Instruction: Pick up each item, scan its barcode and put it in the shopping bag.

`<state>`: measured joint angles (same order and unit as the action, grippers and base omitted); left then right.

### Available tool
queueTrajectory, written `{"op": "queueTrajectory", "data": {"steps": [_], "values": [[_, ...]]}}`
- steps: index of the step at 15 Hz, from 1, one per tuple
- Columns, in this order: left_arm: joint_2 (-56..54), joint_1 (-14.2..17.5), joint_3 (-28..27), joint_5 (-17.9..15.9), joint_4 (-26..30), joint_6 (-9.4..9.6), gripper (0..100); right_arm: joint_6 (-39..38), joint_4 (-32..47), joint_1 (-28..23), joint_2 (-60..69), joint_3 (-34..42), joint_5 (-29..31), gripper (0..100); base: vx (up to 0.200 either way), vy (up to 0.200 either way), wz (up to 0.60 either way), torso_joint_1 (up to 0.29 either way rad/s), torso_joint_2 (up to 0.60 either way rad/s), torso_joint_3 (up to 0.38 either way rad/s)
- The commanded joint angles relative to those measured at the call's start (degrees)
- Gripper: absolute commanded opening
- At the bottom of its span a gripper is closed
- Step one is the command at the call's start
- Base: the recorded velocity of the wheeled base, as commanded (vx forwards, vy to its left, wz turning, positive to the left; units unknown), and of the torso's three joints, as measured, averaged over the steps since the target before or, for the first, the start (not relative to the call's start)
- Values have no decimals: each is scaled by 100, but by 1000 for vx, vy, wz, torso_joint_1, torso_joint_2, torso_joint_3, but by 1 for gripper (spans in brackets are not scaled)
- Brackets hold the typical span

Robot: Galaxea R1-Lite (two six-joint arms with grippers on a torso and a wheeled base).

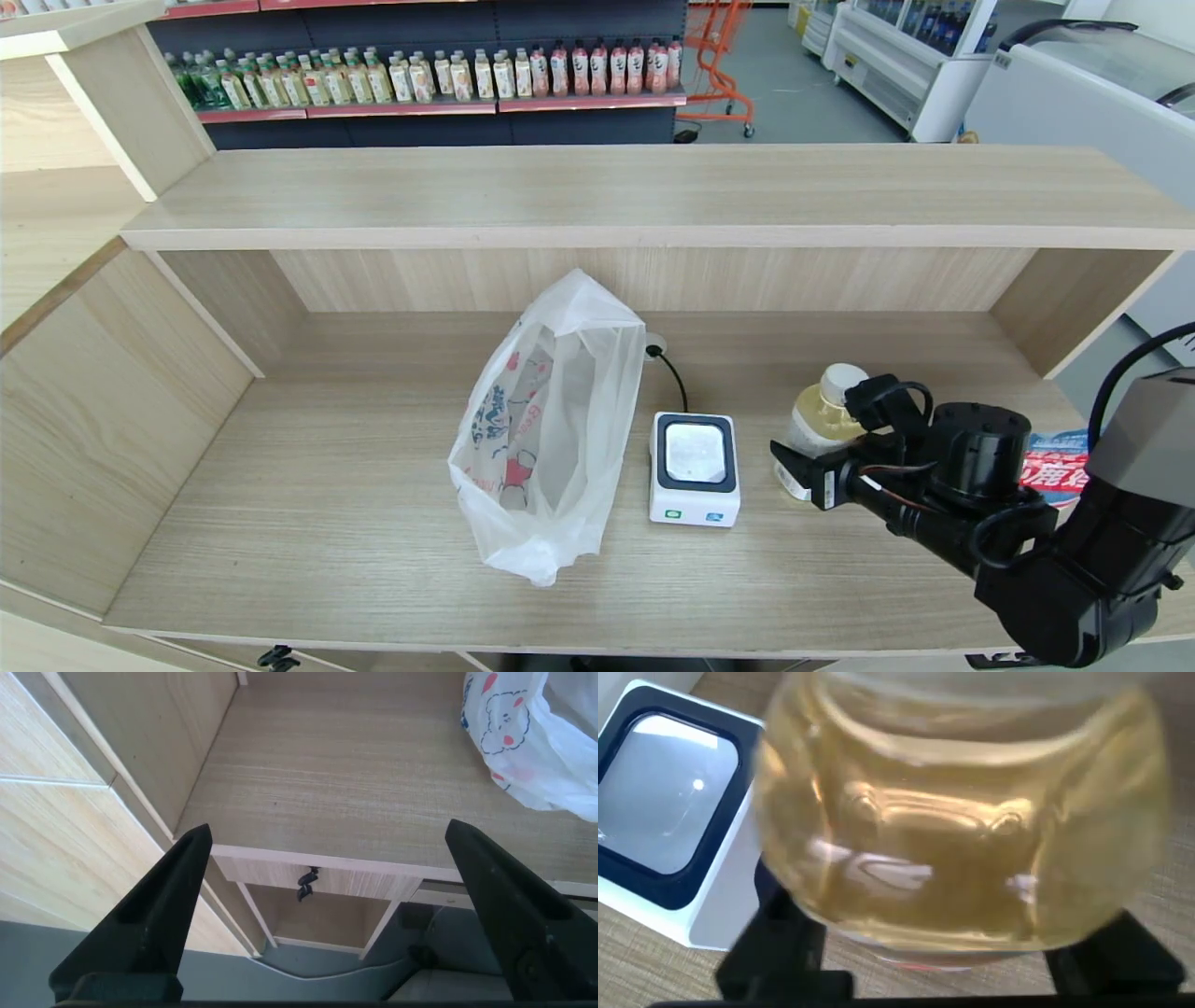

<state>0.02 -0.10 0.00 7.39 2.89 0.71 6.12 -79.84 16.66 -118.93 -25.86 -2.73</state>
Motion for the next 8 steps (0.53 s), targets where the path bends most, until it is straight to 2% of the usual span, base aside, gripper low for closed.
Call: {"op": "queueTrajectory", "data": {"steps": [1, 8], "values": [[-2, 1, 0, 8, 1, 0, 100, 30, -6, 3, -104, -69, -8, 0, 0, 0, 0, 0, 0, 0], [-2, 1, 0, 8, 1, 0, 100, 311, -6, -5, -25, -262, -17, 0, 0, 0, 0, 0, 0, 0]]}}
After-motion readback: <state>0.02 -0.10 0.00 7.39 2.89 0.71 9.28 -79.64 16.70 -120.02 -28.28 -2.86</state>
